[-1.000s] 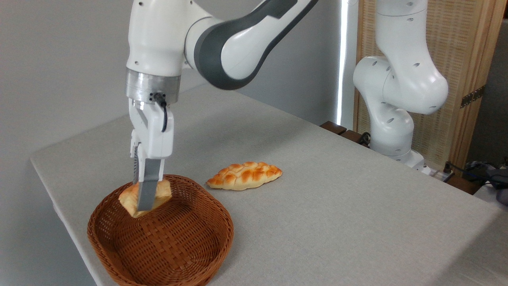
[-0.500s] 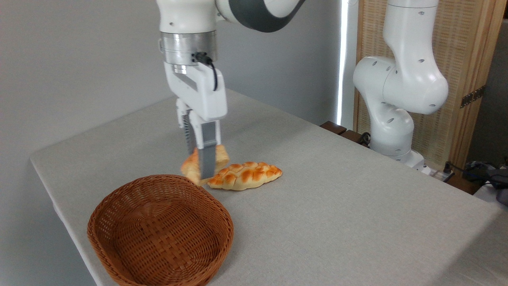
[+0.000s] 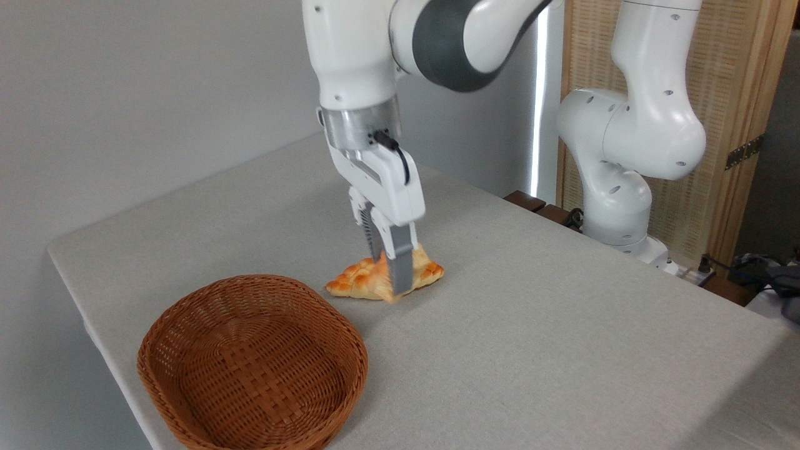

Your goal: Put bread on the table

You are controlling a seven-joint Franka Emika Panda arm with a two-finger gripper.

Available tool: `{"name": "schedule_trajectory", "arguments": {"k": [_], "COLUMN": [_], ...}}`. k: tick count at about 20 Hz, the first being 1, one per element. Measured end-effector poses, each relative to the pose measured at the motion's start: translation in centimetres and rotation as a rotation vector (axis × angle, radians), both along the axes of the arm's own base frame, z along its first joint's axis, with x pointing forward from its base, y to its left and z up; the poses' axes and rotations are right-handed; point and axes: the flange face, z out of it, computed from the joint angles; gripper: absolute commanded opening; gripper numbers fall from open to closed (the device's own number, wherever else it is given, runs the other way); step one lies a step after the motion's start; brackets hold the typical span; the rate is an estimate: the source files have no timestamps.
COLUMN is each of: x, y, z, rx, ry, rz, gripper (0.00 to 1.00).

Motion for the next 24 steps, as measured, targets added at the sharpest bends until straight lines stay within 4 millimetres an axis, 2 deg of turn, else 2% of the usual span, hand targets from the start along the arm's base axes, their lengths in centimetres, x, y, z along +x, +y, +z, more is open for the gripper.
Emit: {"name": "schedule_trajectory", "arguments": {"k": [1,2,3,5,6,8,9,10,11,16,24], "x": [-0.5,-0.8,-1.0,-1.4,-1.5,-1.4,-1.4,-1.4,-1.4,-1.2,-1.2], "y": [0.0,0.0,-0.1,-0.3,-0.5,-0.8,-0.8,-0.9,-0.9,-1.0,-1.0], "z": [-1.1,-2.2,-3.1,-4.2,-4.5,-4.6,-4.6,-4.6,-4.6,-4.5,-4.6], "rx": [0.002,0.002,0.001,-0.004,-0.007,-0.018,-0.029,-0.038,-0.043,-0.048,-0.048], "ry": [0.018,0.027,0.029,0.034,0.033,0.027,0.026,0.024,0.02,0.009,0.012], "rz": [-0.001,-0.003,-0.005,-0.01,-0.012,-0.011,-0.005,0.0,0.002,0.001,-0.098], "gripper": [0.5,0.55,0.66,0.69,0.76,0.8,0.85,0.96,1.0,1.0,1.0]}}
